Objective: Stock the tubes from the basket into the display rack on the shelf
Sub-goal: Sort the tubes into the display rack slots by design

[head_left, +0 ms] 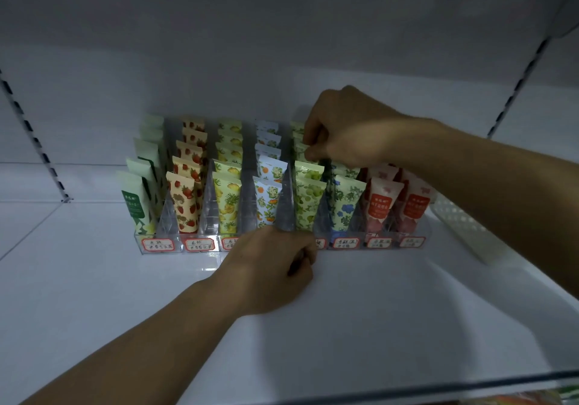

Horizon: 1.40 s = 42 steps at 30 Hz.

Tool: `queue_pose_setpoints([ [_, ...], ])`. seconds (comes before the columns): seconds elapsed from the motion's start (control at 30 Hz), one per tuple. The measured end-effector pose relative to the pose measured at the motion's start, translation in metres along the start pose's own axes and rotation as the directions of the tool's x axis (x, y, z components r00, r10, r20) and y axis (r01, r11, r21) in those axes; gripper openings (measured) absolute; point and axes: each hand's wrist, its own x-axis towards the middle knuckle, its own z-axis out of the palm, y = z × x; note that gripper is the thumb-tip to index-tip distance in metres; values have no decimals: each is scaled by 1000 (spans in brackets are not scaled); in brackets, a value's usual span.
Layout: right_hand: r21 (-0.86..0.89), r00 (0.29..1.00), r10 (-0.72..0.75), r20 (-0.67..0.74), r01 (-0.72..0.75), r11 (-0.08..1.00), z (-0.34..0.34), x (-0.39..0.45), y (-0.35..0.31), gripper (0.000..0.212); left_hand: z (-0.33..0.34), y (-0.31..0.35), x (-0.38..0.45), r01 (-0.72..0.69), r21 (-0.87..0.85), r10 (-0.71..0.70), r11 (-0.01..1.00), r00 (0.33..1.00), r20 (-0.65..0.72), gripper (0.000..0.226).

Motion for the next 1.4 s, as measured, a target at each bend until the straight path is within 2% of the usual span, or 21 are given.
queue_pose_setpoints([
  [0.13,53,998,10,-58,-7,999,8,4,1,27,0,0,0,-6,1,6,1000,1000,9,7],
  [0.27,-6,995,-24,-98,24,1000,19,5,-4,20,1,1,1,9,12,-9,1000,1000,-5,7],
  [0.37,-35,991,10,-135,-15,999,23,4,-3,23,1,2,-1,19,0,-19,1000,1000,5,7],
  [0.5,-15,995,39,-94,-40,999,19,2,-2,32,0,3,-2,22,-8,-22,1000,1000,14,10],
  [0.77,45,996,81,-29,-80,996,8,1,-5,33,-2,5,-5,50,-44,-49,998,999,16,14],
  [0.83,73,993,85,-81,-79,994,-1,-2,-1,25,-2,6,-4,51,-46,-50,998,998,23,13],
  [0.93,164,963,77,-256,-36,986,-15,-2,7,17,-2,5,-3,50,-50,-50,997,999,9,13],
  [0.97,164,965,59,-256,-17,986,-17,-2,7,15,-2,5,-3,52,-52,-52,997,999,8,12],
  [1.13,153,997,18,-69,-7,988,-8,6,8,15,0,3,-2,51,-89,-51,995,999,7,13],
  [1.4,205,998,2,-69,12,979,6,25,16,20,-1,1,0,75,-146,-75,987,997,8,15],
])
